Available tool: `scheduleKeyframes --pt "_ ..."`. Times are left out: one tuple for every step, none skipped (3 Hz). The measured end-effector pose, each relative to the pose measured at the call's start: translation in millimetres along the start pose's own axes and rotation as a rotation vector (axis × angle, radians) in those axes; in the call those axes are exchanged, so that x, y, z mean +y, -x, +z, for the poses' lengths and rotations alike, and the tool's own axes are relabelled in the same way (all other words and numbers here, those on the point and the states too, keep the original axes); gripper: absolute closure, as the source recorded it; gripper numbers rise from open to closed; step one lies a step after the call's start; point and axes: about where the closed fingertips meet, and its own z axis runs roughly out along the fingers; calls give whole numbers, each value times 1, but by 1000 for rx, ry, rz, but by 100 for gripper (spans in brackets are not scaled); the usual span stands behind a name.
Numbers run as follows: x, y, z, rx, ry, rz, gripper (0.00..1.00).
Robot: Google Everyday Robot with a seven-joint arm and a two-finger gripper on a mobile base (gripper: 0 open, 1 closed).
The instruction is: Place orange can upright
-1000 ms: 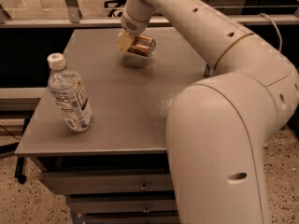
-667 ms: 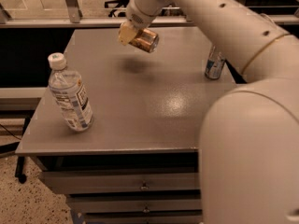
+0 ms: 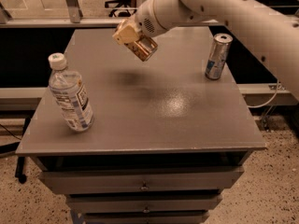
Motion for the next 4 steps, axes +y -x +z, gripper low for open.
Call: scheduleKeyframes --pt "27 15 -43 -243 -18 78 100" --pt "31 -2 -81 -321 -68 127 100" --pt "14 -23 -120 -324 -137 155 100" --pt "13 -24 -119 -331 -133 155 100"
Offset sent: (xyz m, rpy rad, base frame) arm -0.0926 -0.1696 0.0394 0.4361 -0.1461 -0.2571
